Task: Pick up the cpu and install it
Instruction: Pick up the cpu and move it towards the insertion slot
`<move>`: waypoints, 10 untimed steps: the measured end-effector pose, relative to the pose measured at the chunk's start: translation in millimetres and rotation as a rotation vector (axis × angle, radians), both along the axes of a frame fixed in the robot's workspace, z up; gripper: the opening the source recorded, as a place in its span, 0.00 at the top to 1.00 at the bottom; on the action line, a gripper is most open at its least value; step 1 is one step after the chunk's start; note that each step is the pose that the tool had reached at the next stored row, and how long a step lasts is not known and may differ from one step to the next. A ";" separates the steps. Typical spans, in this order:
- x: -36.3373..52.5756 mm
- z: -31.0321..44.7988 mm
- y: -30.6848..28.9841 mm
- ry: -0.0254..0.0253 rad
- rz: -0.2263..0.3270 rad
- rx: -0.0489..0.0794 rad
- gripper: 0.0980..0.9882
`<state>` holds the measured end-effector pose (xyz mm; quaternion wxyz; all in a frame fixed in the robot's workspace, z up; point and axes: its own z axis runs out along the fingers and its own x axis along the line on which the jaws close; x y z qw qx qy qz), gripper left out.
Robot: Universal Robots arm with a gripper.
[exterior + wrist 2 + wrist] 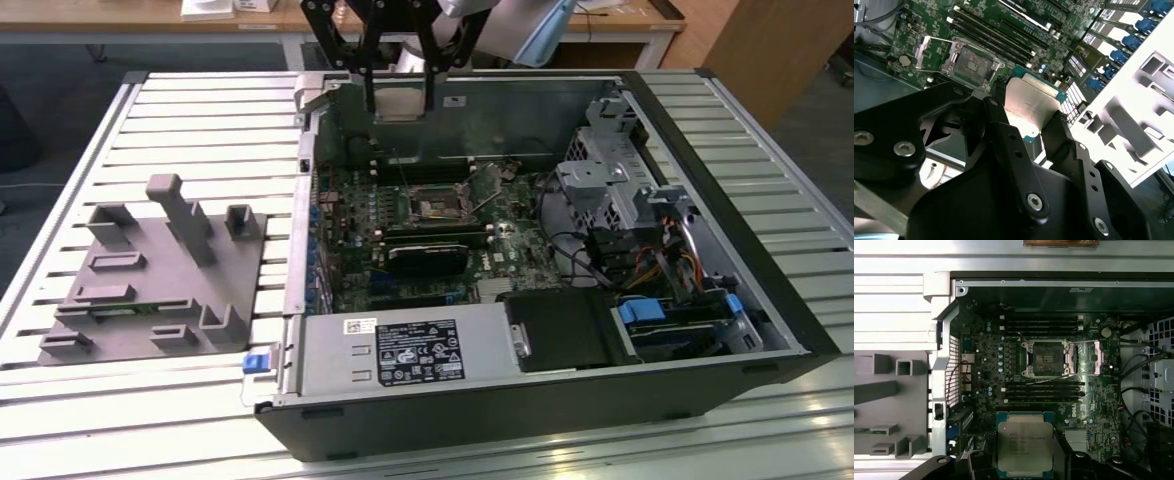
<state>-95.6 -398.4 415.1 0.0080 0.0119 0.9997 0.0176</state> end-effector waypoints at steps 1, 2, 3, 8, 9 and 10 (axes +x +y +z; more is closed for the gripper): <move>1.2 0.0 0.0 0.0001 0.000 0.000 0.51; 2.4 0.0 0.0 0.0000 0.000 0.000 0.51; 3.6 0.0 0.0 0.0000 0.000 0.000 0.51; 9.7 -0.1 0.0 0.0000 0.000 0.000 0.51; 10.7 -0.3 0.0 -0.0001 0.000 0.000 0.51; 11.4 -0.4 0.0 -0.0001 0.000 0.000 0.51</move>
